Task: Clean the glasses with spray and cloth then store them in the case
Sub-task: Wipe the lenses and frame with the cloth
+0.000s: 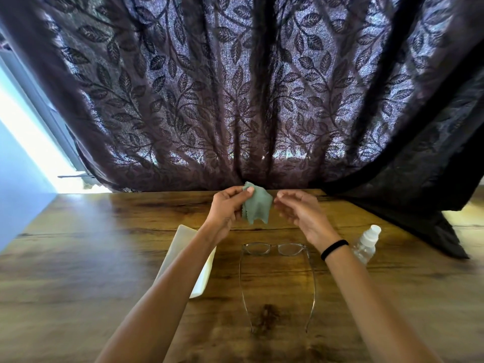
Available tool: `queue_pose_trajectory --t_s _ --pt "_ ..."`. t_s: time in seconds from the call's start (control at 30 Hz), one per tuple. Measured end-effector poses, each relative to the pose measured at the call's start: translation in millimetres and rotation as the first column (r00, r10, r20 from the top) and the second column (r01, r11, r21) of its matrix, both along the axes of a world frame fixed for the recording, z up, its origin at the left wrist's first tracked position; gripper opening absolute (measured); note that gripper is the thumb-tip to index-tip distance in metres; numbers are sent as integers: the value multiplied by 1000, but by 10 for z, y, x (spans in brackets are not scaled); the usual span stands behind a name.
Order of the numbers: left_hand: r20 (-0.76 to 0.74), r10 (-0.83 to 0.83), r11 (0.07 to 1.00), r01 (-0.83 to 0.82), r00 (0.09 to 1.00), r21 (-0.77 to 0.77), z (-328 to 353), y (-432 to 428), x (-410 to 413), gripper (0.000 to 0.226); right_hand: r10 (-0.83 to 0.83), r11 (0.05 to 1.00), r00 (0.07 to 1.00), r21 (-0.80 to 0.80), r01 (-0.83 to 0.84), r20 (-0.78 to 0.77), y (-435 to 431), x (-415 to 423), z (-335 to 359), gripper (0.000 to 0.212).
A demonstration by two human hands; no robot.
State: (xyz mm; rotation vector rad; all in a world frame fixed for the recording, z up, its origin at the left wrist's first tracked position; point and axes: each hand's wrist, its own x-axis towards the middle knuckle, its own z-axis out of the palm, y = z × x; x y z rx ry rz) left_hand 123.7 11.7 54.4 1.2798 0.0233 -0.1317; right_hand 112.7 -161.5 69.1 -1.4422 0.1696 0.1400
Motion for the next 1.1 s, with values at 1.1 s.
queue_pose_trajectory --t_s 1.1 --pt "344 -117 701 -168 932 693 -56 -20 -4 32 147 745 899 -644 173 411 97 -95 -58 24"
